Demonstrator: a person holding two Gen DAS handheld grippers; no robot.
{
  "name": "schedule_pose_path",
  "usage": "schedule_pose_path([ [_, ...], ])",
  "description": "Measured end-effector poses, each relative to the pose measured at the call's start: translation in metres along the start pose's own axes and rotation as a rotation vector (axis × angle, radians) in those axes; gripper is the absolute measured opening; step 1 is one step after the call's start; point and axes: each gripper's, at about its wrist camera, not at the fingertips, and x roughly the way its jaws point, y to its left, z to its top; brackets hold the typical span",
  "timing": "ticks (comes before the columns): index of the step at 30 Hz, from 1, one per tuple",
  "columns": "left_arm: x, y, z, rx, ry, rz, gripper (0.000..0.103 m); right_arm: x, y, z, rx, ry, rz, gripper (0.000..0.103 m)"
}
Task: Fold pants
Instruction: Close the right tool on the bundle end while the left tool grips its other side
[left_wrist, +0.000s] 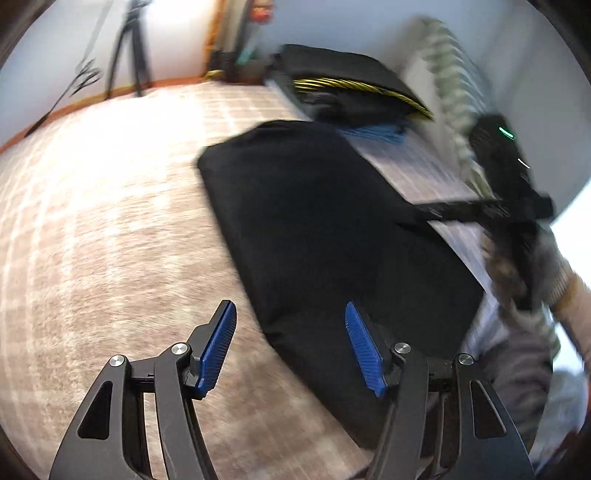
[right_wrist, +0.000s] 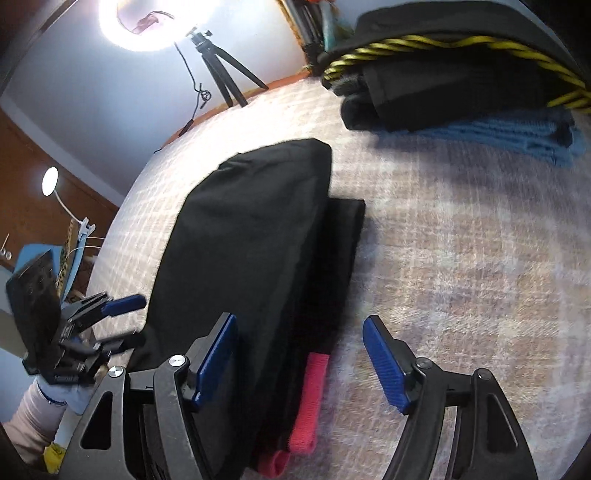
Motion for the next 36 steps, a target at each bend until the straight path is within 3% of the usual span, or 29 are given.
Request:
schedule_pose_path([
  [8, -0.02, -0.03, -0.026, 0.247, 0.022, 0.038, 0.061, 0.004, 0.004, -0.003, -0.021, -0.024, 0.013, 0.083],
  [11, -0.006, -0.036, -0.034, 0.301, 0.06, 0.062, 0.061, 0.008, 0.01, 0.0, -0.043, -0.024, -0.008, 0.085],
  [15, -0.005, -0.025, -0.028, 0.223, 0.068, 0.006, 0.063, 0.011, 0.013, 0.005, -0.047, -0.032, -0.023, 0.092],
  [18, -0.016, -0.018, -0.019, 0.174, 0.037, -0.015, 0.063, 0.016, 0.017, 0.008, -0.086, -0.017, 0.002, 0.101],
  [20, -0.02, -0.011, -0.009, 0.123, 0.019, -0.019, 0.063, 0.017, 0.019, 0.009, -0.114, -0.006, -0.001, 0.101],
  [23, -0.012, 0.009, 0.008, -0.011, 0.019, -0.045, 0.061, 0.017, 0.016, 0.011, -0.129, 0.003, 0.027, 0.102],
  [26, 0.004, 0.024, 0.019, -0.102, 0.044, -0.068, 0.061, 0.015, 0.01, 0.013, -0.112, -0.009, 0.063, 0.097],
  [28, 0.014, 0.029, 0.021, -0.138, 0.061, -0.083, 0.061, 0.015, 0.007, 0.014, -0.111, -0.015, 0.08, 0.087],
  [31, 0.021, 0.029, 0.026, -0.144, 0.045, -0.098, 0.061, 0.013, 0.002, 0.013, -0.104, -0.013, 0.128, 0.074],
  [35, 0.032, 0.023, 0.034, -0.158, 0.021, -0.125, 0.059, 0.017, -0.001, 0.011, -0.085, -0.023, 0.223, 0.071],
  [36, 0.035, 0.021, 0.038, -0.161, 0.015, -0.128, 0.059, 0.019, -0.003, 0.011, -0.058, -0.039, 0.246, 0.065],
])
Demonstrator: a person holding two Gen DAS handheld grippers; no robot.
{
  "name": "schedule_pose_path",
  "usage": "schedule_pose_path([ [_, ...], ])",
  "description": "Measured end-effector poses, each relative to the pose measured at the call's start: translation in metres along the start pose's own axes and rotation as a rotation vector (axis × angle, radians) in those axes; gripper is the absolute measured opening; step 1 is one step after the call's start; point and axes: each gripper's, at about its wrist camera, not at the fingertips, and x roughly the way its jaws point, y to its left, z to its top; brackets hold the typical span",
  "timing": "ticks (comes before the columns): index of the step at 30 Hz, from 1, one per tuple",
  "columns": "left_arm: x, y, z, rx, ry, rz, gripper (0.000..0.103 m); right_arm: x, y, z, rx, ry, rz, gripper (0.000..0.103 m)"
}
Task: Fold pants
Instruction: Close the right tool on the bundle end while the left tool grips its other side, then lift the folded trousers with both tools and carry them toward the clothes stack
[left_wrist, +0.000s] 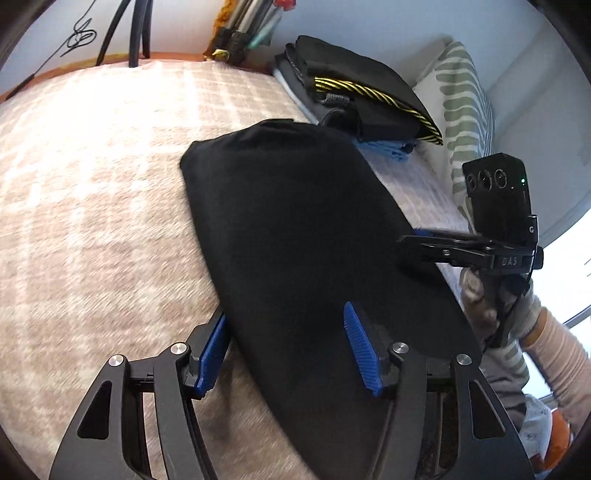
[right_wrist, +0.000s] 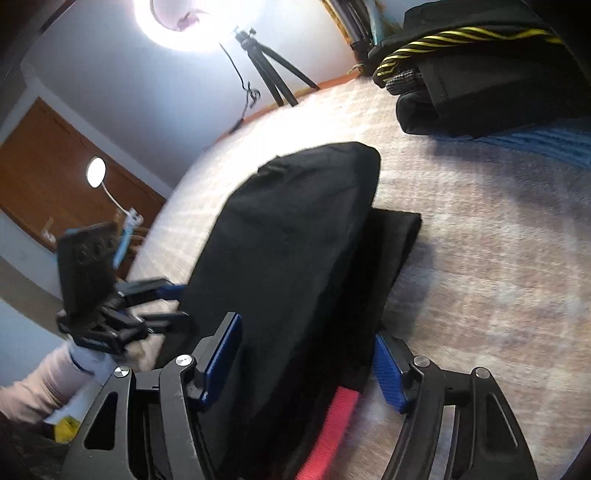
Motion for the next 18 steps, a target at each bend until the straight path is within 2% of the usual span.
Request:
schedule_pose_path([
  [2, 0.004, -0.001, 0.006, -0.016, -0.007, -0.002, 0.058, 0.004, -0.003, 0.0, 0.047, -0.022, 0.023, 0.057],
  [4, 0.007, 0.001, 0.01, -0.041, -0.012, 0.006, 0.044, 0.006, -0.003, 0.001, 0.048, -0.023, 0.006, 0.04],
  [5, 0.009, 0.003, 0.012, -0.057, -0.018, 0.009, 0.041, 0.005, -0.003, 0.001, 0.043, -0.022, -0.006, 0.037],
  [7, 0.009, 0.007, 0.011, -0.072, -0.026, 0.017, 0.027, 0.002, -0.005, 0.0, 0.064, -0.033, -0.018, 0.025],
  [9, 0.006, 0.006, 0.011, -0.072, -0.038, 0.029, 0.021, 0.0, 0.001, -0.001, 0.056, -0.039, -0.068, 0.023],
  [14, -0.005, -0.012, 0.011, 0.015, -0.074, 0.08, 0.011, -0.008, 0.031, 0.001, -0.037, -0.051, -0.198, 0.015],
  [18, -0.016, -0.03, 0.014, 0.085, -0.113, 0.104, 0.008, -0.019, 0.05, 0.003, -0.076, -0.077, -0.236, 0.008],
])
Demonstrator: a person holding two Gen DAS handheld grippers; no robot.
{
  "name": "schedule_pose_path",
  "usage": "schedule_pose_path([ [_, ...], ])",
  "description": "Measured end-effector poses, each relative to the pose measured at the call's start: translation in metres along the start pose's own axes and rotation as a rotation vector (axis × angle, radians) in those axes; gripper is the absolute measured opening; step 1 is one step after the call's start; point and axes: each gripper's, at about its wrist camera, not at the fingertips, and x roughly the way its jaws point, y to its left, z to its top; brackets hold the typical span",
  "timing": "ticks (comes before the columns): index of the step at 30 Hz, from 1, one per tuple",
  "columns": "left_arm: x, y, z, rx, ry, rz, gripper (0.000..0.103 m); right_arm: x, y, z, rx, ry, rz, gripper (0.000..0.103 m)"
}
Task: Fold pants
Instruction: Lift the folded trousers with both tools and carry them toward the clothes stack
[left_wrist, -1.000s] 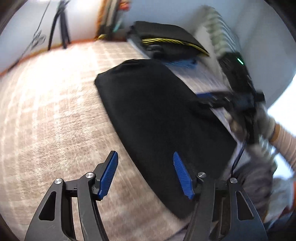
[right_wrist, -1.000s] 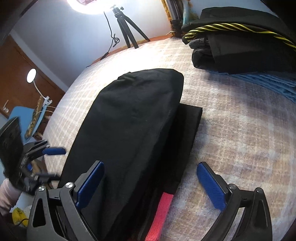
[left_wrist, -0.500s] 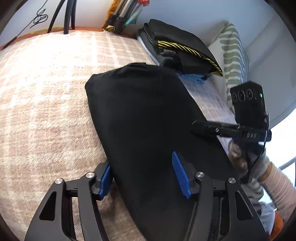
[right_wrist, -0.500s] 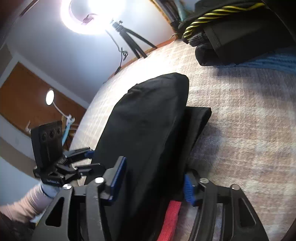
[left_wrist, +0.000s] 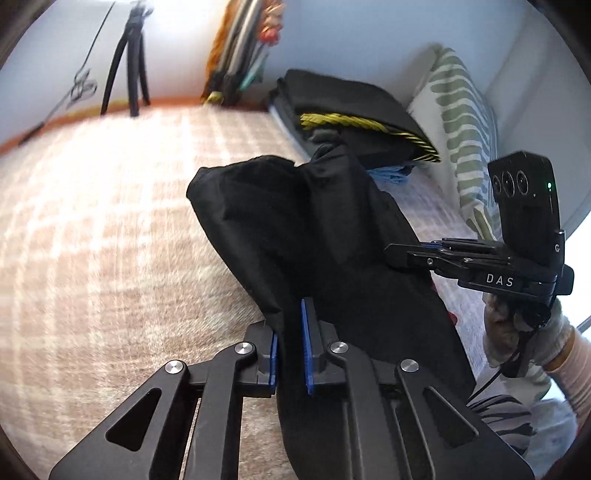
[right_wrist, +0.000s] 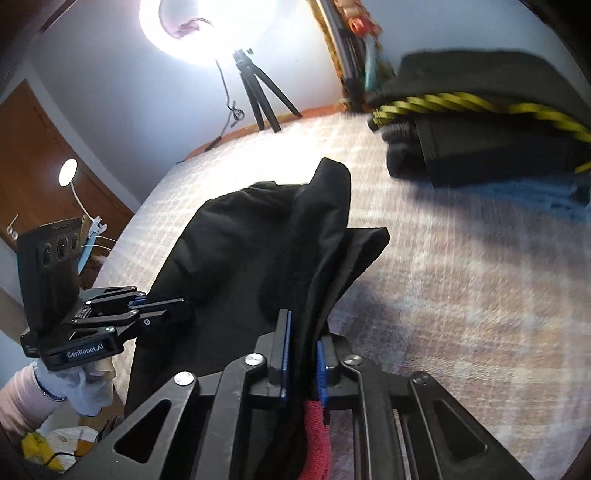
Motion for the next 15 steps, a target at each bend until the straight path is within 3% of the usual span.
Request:
schedule_pose_path([
  [8, -0.023, -0.017, 0.007, 0.075, -0.074, 0.008, 0.007, -0.03, 0.021, 0.001, -0.032, -0.083, -0.045, 0.006],
  [15, -0.042, -0.03, 0.05, 0.117, -0.175, -0.019, 0.007, -0.068, 0.028, 0.021, -0.043, -0.181, -0.064, 0.005],
])
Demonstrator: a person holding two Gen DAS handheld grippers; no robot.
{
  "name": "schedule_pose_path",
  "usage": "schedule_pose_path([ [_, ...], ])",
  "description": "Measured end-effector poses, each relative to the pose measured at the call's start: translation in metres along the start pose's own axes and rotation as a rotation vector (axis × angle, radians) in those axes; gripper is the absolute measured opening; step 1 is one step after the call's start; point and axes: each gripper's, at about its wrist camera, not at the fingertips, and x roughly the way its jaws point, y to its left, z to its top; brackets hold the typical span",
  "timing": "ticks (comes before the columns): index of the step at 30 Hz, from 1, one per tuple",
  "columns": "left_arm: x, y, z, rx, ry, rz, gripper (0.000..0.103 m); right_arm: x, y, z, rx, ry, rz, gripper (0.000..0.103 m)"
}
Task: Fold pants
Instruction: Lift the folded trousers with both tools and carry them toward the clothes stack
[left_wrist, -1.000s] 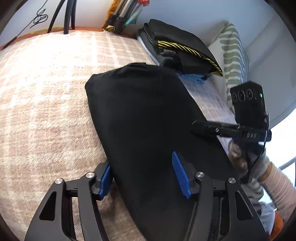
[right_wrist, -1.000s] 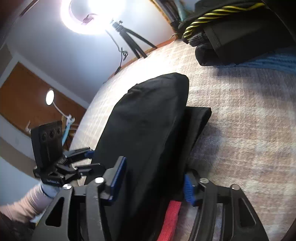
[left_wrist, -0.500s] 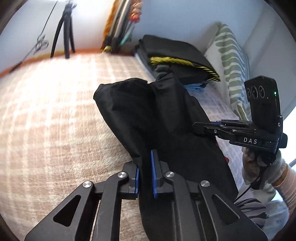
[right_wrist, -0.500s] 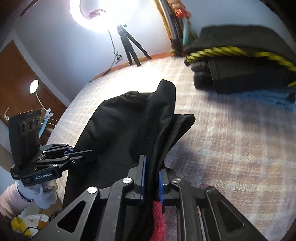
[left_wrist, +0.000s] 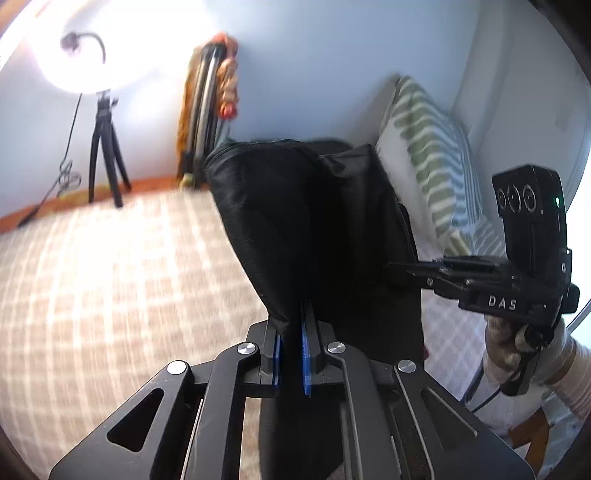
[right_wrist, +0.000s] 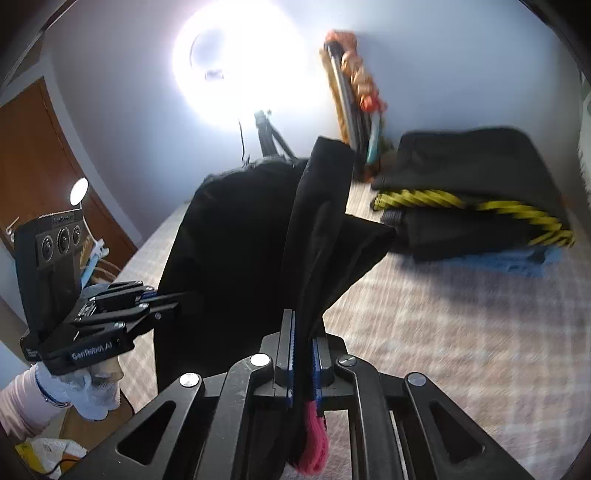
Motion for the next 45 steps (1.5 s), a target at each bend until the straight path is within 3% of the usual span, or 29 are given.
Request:
schedule_pose_path([
  [13, 0.018, -0.033, 0.08, 0.095, -0.094, -0.038, 0.006, -0.052, -0.024, 0.06, -0.012, -0.129, -0.086, 0.005],
  [22, 0.072, -0.06, 0.145, 0.142, -0.133, -0.058, 0.007, -0.06, -0.079, 0.122, -0.002, -0.16, -0.161, 0.005],
  [30, 0.153, -0.065, 0.181, 0.12, -0.095, -0.054, 0.007, -0.026, -0.142, 0.167, 0.004, -0.128, -0.247, 0.005],
  [36, 0.206, -0.054, 0.186, 0.097, -0.041, -0.011, 0.006, 0.017, -0.189, 0.18, 0.035, -0.072, -0.281, 0.005],
  [42, 0.226, -0.041, 0.185, 0.089, -0.007, 0.049, 0.007, 0.046, -0.219, 0.177, 0.075, -0.04, -0.311, 0.006],
  [45, 0.229, -0.039, 0.188, 0.092, 0.005, 0.077, 0.014, 0.046, -0.225, 0.175, 0.08, -0.037, -0.328, 0.009],
])
